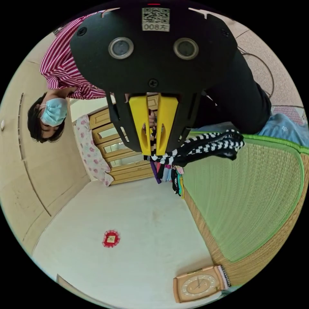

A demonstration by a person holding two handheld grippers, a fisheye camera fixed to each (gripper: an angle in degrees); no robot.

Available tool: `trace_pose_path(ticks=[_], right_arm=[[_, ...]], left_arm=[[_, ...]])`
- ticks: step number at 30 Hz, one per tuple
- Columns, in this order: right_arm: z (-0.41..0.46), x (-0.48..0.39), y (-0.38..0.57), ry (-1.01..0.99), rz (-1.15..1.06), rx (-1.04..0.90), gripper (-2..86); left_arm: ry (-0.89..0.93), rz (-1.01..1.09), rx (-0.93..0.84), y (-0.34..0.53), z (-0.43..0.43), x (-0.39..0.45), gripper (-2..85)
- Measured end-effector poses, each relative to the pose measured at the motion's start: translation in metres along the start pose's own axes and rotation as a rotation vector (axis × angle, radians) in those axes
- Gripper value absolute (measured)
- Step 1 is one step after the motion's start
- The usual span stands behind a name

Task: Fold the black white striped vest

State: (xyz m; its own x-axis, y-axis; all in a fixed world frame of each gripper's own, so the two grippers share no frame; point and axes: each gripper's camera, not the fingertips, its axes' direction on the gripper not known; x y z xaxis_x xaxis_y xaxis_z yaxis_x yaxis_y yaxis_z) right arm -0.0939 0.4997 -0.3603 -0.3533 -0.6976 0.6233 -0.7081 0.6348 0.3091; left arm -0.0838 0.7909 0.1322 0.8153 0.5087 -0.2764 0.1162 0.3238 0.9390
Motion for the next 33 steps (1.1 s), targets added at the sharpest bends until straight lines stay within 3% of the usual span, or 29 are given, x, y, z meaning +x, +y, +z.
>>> trace_pose_path(ticks=[13,33], right_arm=[[-0.068,-0.073,-0.024,-0.030,-0.121,0.077,1.5],[-0.176,-0.088,-0.038,-0.037,-0.190,0.203,1.5]], left_arm=[[0.122,0.084,-0.053,0.027,0.030,0.031,2.5],[0.191,0.108,-0.208,0.046,0.127,0.031,2.4]])
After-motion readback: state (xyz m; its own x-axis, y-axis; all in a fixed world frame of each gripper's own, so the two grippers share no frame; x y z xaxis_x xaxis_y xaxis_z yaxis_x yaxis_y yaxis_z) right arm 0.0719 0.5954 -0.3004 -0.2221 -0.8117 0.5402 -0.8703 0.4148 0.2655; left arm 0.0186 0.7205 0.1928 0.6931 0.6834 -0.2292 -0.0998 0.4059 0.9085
